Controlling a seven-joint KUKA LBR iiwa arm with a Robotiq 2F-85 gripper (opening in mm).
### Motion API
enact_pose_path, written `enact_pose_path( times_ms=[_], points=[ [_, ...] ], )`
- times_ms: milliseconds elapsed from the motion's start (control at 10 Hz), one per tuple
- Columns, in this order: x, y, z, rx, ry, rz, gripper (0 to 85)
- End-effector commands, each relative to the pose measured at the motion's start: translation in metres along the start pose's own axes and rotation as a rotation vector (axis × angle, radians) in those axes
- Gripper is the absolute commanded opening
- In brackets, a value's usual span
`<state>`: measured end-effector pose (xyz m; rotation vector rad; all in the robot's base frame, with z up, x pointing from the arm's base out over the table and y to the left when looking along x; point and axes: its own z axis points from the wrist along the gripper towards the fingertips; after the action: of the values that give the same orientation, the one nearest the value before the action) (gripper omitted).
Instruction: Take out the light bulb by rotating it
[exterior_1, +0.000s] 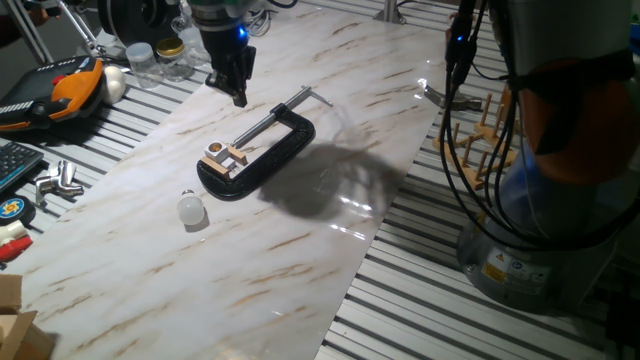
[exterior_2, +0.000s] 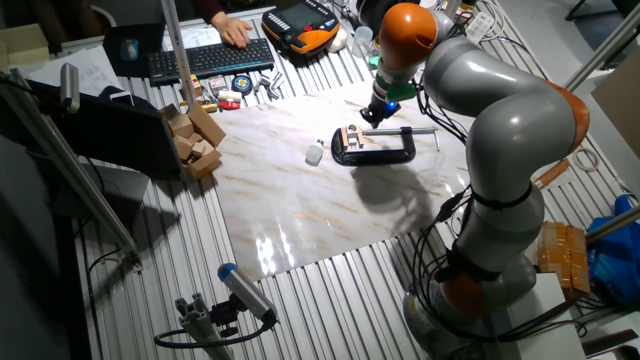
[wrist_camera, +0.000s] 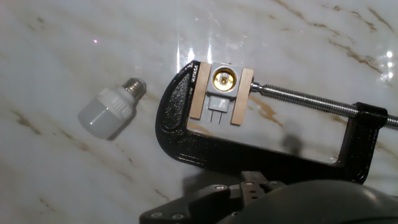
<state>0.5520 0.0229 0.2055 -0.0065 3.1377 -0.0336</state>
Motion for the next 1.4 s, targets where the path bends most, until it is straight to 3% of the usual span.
enact_pose_path(
  times_ms=[0, 500, 700, 1100, 1300],
  points=[
    [-0.0005, -0.0007, -0.0011, 0.003, -0.003, 0.005, 0.0],
    [-0.0063, -0.0061, -0.0038, -0.029, 0.011, 0.025, 0.0],
    [-0.0089, -0.0076, -0.0034, -0.027, 0.011, 0.025, 0.0],
    [-0.0034, -0.0066, 0.0026, -0.026, -0.003, 0.025, 0.0],
    [-0.0022, -0.007, 0.0034, -0.041, -0.005, 0.031, 0.0]
  ],
)
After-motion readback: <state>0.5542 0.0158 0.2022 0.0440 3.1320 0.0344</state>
